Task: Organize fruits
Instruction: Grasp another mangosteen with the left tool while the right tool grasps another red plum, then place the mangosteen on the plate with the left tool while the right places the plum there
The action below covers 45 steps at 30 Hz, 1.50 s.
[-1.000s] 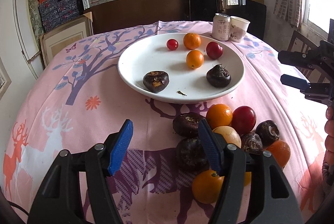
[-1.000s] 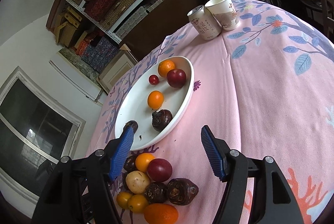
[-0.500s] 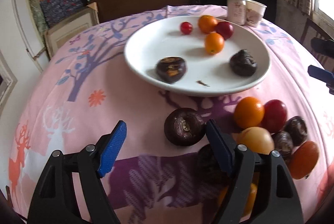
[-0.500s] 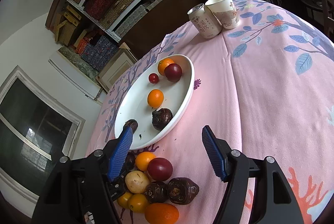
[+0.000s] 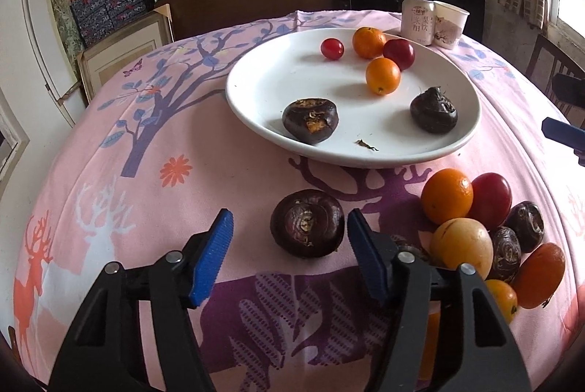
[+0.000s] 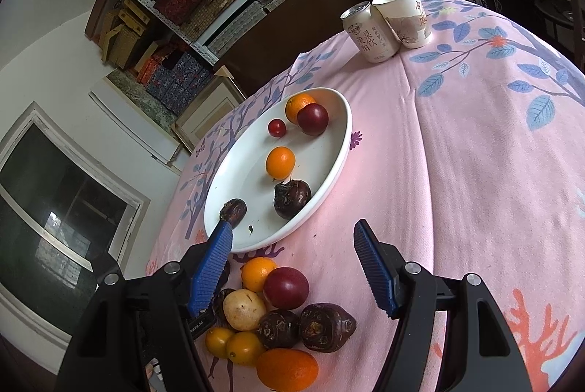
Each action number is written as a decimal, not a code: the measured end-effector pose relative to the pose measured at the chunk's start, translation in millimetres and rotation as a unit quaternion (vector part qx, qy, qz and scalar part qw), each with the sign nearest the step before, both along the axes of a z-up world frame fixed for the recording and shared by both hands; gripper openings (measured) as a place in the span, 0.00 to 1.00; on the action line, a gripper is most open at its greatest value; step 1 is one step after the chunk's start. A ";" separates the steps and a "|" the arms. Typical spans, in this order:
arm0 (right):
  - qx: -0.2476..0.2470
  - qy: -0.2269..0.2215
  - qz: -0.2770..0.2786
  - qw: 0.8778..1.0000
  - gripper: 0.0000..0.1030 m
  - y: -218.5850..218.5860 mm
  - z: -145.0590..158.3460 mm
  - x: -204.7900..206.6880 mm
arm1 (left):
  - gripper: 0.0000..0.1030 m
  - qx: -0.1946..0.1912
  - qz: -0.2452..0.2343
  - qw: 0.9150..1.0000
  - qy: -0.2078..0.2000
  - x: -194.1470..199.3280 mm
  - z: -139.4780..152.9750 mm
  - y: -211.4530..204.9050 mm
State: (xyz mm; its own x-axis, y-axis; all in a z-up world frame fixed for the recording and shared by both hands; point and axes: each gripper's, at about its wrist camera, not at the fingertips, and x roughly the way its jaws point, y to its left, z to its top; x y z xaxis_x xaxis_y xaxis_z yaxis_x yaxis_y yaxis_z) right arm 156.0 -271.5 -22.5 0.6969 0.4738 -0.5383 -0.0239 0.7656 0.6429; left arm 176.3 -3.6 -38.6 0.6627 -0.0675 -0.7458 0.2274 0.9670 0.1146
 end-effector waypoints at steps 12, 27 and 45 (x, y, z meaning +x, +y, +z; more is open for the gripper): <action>-0.062 0.038 0.083 0.994 0.68 45.2 -16.1 7.5 | 0.40 -0.030 -0.013 0.999 0.029 7.8 -7.7 -2.2; -0.138 0.046 0.108 0.983 0.45 73.3 -32.7 15.1 | 0.40 -0.033 -0.012 0.999 0.031 8.0 -7.7 -0.9; -0.113 -0.019 0.089 0.989 0.37 49.6 5.6 -5.2 | 0.39 -0.059 -0.018 0.998 -0.030 -18.8 27.7 5.1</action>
State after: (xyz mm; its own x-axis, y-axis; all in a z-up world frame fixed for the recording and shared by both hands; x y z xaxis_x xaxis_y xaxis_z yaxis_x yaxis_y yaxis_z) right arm 150.8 -222.0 -16.9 0.6355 0.4612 -0.6192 -0.1929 0.8714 0.4511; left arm 157.5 1.5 -10.8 0.7021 -0.1769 -0.6897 0.2579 0.9661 0.0148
